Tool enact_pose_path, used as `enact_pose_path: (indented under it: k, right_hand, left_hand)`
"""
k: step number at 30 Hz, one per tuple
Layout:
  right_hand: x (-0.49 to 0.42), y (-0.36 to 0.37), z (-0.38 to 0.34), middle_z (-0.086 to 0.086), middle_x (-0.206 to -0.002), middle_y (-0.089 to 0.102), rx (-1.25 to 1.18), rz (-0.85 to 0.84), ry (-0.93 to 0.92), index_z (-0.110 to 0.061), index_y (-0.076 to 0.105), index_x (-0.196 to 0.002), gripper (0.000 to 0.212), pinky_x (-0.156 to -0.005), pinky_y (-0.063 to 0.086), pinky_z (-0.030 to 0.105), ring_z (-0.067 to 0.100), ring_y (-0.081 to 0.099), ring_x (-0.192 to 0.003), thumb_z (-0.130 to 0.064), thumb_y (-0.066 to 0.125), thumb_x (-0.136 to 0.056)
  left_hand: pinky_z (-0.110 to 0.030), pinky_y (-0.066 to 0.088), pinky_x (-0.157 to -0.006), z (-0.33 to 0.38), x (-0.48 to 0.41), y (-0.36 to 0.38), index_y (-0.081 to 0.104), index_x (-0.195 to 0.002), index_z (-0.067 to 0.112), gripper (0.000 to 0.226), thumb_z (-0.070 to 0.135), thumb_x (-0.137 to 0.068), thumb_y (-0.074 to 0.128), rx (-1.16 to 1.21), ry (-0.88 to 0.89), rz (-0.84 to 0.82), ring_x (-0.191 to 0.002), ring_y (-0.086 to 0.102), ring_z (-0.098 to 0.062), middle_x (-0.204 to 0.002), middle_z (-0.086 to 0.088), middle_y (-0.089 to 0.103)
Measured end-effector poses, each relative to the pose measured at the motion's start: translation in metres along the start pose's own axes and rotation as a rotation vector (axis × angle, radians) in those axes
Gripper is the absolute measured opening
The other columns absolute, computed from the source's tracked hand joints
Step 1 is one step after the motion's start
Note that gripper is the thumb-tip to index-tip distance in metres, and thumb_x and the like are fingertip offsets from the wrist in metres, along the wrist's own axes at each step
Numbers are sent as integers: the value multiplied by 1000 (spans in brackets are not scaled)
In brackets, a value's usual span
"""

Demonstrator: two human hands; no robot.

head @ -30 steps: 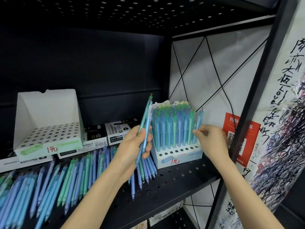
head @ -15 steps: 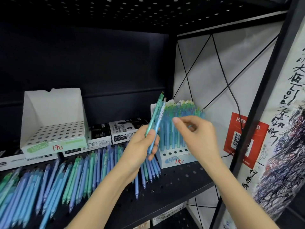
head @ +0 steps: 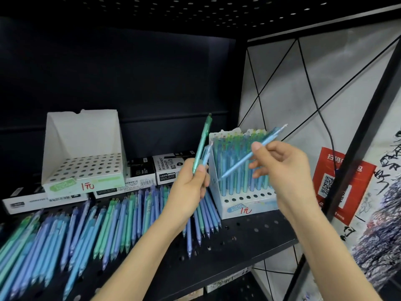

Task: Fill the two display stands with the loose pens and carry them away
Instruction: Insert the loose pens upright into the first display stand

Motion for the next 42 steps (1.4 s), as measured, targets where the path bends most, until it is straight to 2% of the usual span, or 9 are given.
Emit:
enact_pose_path:
  k: [4, 8, 15, 21, 24, 26, 29, 37, 42]
  right_hand:
    - [-4, 1, 3, 12, -74, 64, 212, -75, -46, -3, 63, -87, 11, -55, 53, 16, 11, 62, -60, -12, 57, -91]
    - [-5, 15, 12, 4, -79, 63, 425, -162, -80, -11, 60, -88, 8, -58, 52, 16, 11, 61, -67, -15, 55, -92]
    - [-2, 36, 20, 7, -75, 63, 645, -306, -105, -1, 60, -81, 20, -65, 53, 38, 23, 61, -66, -18, 55, -91]
    - [10, 52, 36, 9, -62, 56, 743, -330, -112, -12, 42, -60, 34, -64, 49, 35, 31, 57, -68, -19, 56, -91]
    - [10, 50, 36, 8, -71, 64, 775, -276, -132, -11, 56, -71, 23, -69, 52, 37, 25, 59, -69, -23, 58, -90]
    - [12, 42, 24, -3, -84, 66, 798, -169, -173, -17, 65, -97, 18, -72, 51, 31, 14, 58, -71, -32, 60, -88]
    - [15, 31, -10, -13, -82, 62, 662, 10, -297, -23, 65, -109, 33, -64, 43, 21, 2, 51, -65, -45, 59, -84]
    - [5, 43, -9, -10, -60, 59, 355, -115, -143, -20, 67, -72, 15, -52, 37, 12, -2, 49, -50, -32, 68, -81]
    - [-4, 3, -14, 2, -69, 63, 14, -31, -33, -16, 65, -84, 10, -50, 52, 20, 11, 57, -54, -16, 57, -91]
  left_hand:
    - [-12, 34, -46, -4, -4, -16, 48, -90, 22, 19, 25, -101, 33, 4, -13, 115, -52, 37, -5, -68, 6, 45]
    - [-13, 36, -49, -5, -4, -14, 50, -93, 21, 18, 25, -101, 34, -6, -26, 115, -55, 39, -5, -70, 6, 45]
    - [-12, 32, -43, -9, -4, -8, 51, -101, 12, 19, 23, -100, 36, 50, -65, 66, -52, 39, -4, -70, 5, 46]
    - [-11, 32, -41, -11, -4, -3, 51, -99, 11, 19, 22, -100, 36, 108, -75, 17, -52, 40, -5, -70, 3, 47]
    - [-10, 35, -43, -7, -3, -1, 52, -102, 11, 21, 23, -100, 36, 123, -52, -12, -54, 41, -6, -70, 3, 48]
    - [-11, 35, -45, -3, -2, 3, 52, -100, 14, 20, 24, -100, 35, 135, -29, -51, -55, 41, -6, -71, 3, 48]
    - [-12, 34, -45, 5, 1, 11, 53, -100, 17, 20, 26, -100, 35, 128, 17, -117, -55, 42, -5, -71, 3, 48]
    - [-14, 36, -50, 12, 10, 27, 47, -102, 4, 27, 27, -99, 33, 43, 115, -234, -59, 45, -5, -74, 1, 49]
    - [-22, 47, -65, 12, 2, -5, 53, -97, 19, 21, 25, -99, 33, -46, 154, 19, -74, 54, -8, -81, 4, 55]
Point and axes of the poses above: each hand's wrist, its own x-axis away from the middle knuckle, its own y-axis out of the palm, z = x × y, the point moved 10 cm from there along -x, towards the middle knuckle
